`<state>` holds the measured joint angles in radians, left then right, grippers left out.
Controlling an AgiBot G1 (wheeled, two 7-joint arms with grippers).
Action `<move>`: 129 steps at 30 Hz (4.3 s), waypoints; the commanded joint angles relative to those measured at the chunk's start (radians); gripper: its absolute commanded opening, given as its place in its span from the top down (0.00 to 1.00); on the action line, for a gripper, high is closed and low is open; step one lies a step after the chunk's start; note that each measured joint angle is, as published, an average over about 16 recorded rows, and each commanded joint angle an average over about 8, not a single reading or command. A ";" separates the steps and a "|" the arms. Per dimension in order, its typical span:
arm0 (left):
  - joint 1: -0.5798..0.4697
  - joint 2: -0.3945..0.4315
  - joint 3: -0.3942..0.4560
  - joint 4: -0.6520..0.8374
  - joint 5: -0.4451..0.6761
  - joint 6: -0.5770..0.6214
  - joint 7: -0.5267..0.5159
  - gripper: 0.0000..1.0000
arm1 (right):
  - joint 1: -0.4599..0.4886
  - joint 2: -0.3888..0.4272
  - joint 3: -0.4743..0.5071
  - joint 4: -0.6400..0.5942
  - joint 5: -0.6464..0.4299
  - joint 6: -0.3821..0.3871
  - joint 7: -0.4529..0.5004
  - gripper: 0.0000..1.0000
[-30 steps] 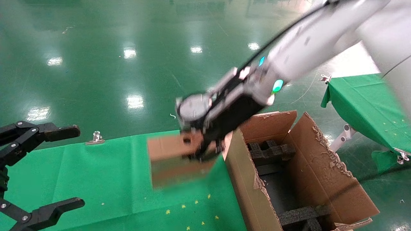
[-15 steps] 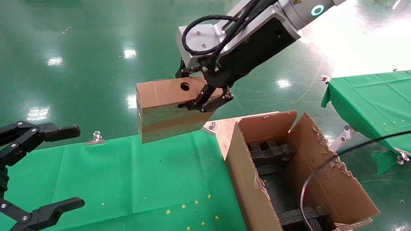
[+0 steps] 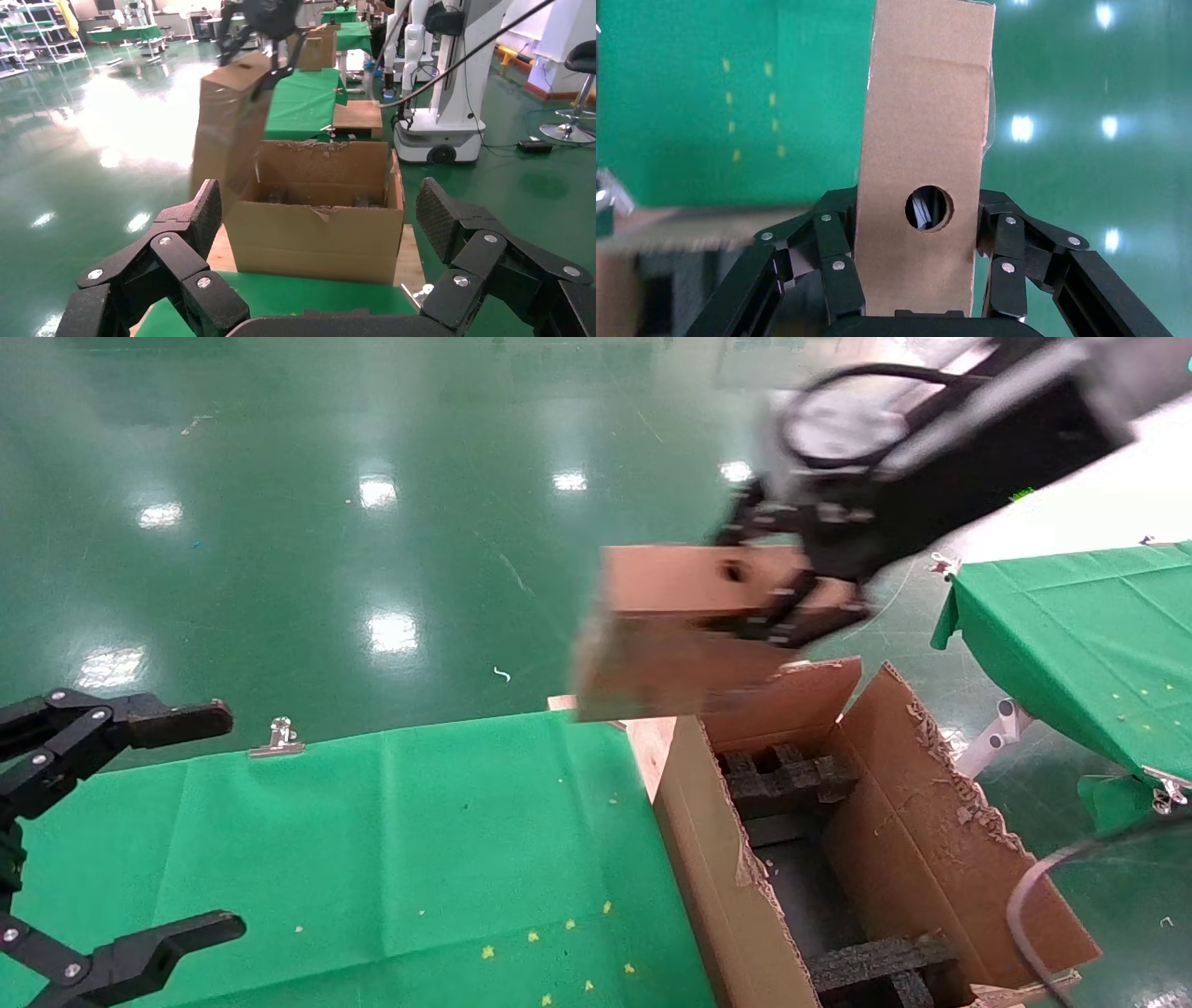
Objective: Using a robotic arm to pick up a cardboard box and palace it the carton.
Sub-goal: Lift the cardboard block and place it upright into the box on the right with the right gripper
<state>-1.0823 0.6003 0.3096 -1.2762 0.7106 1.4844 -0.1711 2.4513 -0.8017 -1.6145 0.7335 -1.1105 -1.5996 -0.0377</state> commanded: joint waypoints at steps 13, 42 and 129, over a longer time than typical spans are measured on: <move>0.000 0.000 0.001 0.000 0.000 0.000 0.000 0.00 | 0.106 0.201 -0.260 -0.013 -0.010 0.016 0.047 1.00; 0.000 -0.001 0.001 0.000 -0.001 -0.001 0.001 0.00 | -0.152 0.542 -0.300 0.048 0.195 0.375 0.494 1.00; -0.001 -0.002 0.004 0.001 -0.003 -0.002 0.002 0.00 | -0.340 0.422 -0.583 0.509 -0.499 0.939 1.626 1.00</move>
<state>-1.0834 0.5985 0.3138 -1.2752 0.7075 1.4828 -0.1688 2.1143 -0.3793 -2.1965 1.2440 -1.6115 -0.6640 1.5856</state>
